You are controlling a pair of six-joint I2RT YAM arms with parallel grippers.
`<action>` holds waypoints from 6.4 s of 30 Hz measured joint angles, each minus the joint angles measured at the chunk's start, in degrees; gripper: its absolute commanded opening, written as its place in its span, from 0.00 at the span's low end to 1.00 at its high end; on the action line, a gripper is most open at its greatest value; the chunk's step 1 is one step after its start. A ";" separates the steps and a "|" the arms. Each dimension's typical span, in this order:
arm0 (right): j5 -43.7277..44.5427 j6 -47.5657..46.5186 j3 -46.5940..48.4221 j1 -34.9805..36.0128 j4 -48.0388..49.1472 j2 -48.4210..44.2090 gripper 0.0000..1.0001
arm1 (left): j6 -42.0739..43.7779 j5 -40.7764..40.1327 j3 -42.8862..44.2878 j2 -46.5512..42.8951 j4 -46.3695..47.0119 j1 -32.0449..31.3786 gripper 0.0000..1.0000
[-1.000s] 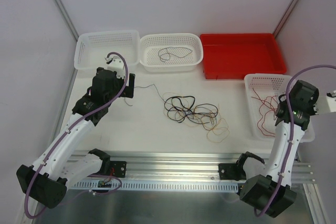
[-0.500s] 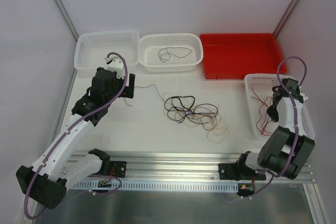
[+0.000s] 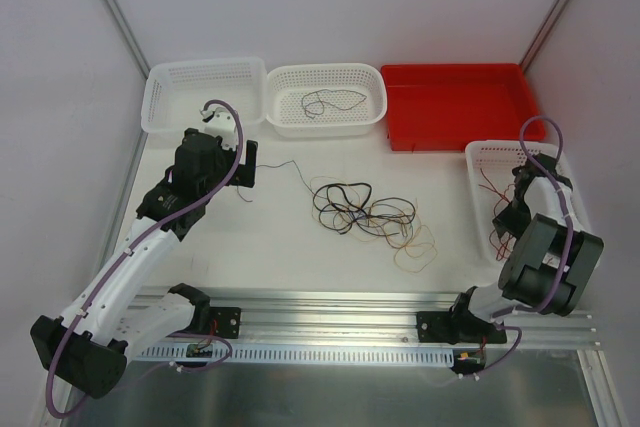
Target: Untangle the cables
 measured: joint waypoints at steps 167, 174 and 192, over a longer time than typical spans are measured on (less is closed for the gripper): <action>-36.02 -26.97 1.55 48.61 11.02 -4.22 0.79 | -13.05 18.08 -4.35 5.66 -2.34 -0.72 0.99; -34.62 -29.92 2.67 54.40 10.40 1.20 0.01 | -18.82 19.93 -8.35 5.18 -3.76 -4.22 0.99; -28.98 -27.80 33.66 68.02 4.09 -13.00 0.01 | -27.10 16.02 -8.15 11.10 -3.02 -11.41 0.99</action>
